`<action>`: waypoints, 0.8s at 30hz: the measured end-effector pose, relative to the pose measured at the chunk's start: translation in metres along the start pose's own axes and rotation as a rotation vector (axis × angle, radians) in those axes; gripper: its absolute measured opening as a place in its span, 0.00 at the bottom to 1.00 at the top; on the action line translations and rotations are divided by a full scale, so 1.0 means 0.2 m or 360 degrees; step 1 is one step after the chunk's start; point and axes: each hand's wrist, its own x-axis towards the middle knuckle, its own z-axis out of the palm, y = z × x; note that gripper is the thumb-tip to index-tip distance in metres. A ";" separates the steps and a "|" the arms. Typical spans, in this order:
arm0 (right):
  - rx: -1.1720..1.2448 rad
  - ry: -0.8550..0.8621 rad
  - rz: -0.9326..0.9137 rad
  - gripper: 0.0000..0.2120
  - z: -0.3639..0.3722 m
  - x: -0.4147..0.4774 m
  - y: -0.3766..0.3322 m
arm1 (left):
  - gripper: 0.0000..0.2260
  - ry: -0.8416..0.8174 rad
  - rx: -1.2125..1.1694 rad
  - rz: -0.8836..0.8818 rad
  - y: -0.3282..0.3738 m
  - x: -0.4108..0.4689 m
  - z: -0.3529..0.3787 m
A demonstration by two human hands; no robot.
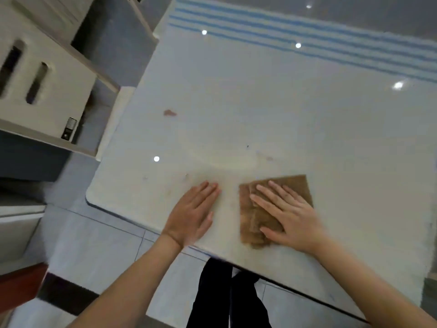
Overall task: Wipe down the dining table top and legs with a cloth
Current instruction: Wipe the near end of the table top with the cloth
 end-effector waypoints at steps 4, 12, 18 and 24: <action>0.0053 0.0142 0.0487 0.34 -0.11 0.32 0.43 | 0.25 0.0103 -0.0071 -0.0001 -0.02 0.00 0.02; 0.0143 0.0260 0.1098 0.34 -0.23 0.95 0.53 | 0.25 0.0229 -0.0136 0.0030 -0.02 0.00 0.04; 0.0123 0.0051 0.0454 0.33 0.04 0.05 -0.35 | 0.23 0.0216 -0.0097 0.0006 -0.01 0.00 0.02; 0.0047 -0.0145 -0.0009 0.33 0.01 -0.13 -0.08 | 0.24 0.0167 -0.0084 -0.0013 -0.02 0.00 0.03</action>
